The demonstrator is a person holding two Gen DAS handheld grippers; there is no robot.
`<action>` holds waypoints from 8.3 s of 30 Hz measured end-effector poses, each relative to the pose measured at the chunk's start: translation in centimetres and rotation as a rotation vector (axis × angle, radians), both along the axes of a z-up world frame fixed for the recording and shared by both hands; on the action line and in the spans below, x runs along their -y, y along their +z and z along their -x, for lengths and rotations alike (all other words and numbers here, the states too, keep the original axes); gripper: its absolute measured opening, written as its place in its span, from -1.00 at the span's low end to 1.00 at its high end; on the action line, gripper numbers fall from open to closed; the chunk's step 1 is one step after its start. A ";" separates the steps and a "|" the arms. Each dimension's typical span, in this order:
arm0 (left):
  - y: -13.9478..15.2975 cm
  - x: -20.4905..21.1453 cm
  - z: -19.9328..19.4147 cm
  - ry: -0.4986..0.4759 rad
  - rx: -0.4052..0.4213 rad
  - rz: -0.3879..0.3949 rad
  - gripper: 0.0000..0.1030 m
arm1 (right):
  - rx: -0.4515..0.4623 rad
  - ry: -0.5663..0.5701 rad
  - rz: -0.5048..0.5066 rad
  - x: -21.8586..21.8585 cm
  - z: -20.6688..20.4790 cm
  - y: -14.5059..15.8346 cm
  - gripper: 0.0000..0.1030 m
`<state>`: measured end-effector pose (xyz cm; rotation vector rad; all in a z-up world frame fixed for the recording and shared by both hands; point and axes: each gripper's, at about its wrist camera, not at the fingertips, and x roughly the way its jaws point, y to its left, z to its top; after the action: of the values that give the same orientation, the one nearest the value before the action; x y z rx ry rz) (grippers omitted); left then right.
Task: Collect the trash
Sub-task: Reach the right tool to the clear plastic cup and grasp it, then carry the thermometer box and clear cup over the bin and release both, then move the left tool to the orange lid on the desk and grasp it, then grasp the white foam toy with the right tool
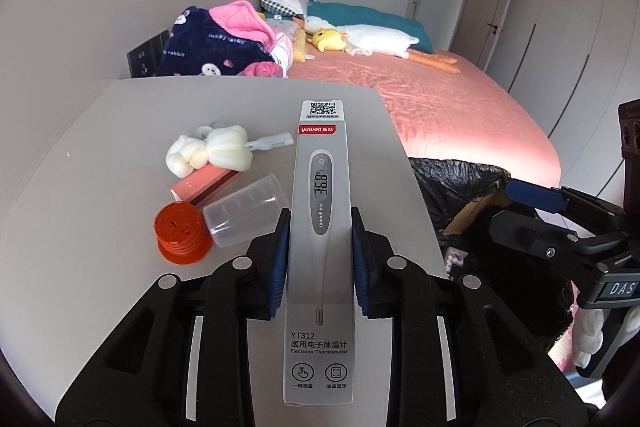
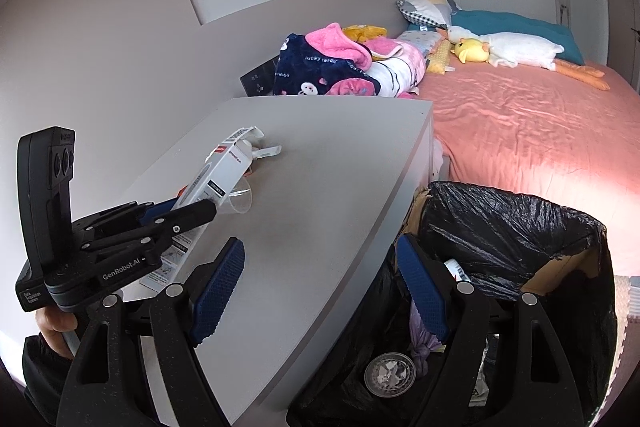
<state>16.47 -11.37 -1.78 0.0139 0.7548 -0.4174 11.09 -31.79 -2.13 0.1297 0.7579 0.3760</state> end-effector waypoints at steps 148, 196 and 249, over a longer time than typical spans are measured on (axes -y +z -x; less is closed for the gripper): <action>2.5 12.1 2.3 -0.193 -0.137 0.251 0.87 | 0.100 -0.275 -0.047 16.7 4.0 4.3 0.70; -0.3 -3.6 -0.5 0.229 -0.070 0.077 0.87 | 0.071 0.040 -0.010 0.5 -3.6 1.8 0.70; -2.5 -14.0 -3.2 0.497 -0.103 0.075 -0.18 | 0.023 0.267 0.197 -15.5 -13.3 -1.8 0.69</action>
<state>19.70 2.60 -4.25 -0.2628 0.8130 0.0283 24.36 -16.30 -3.93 -0.1629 0.7876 0.5527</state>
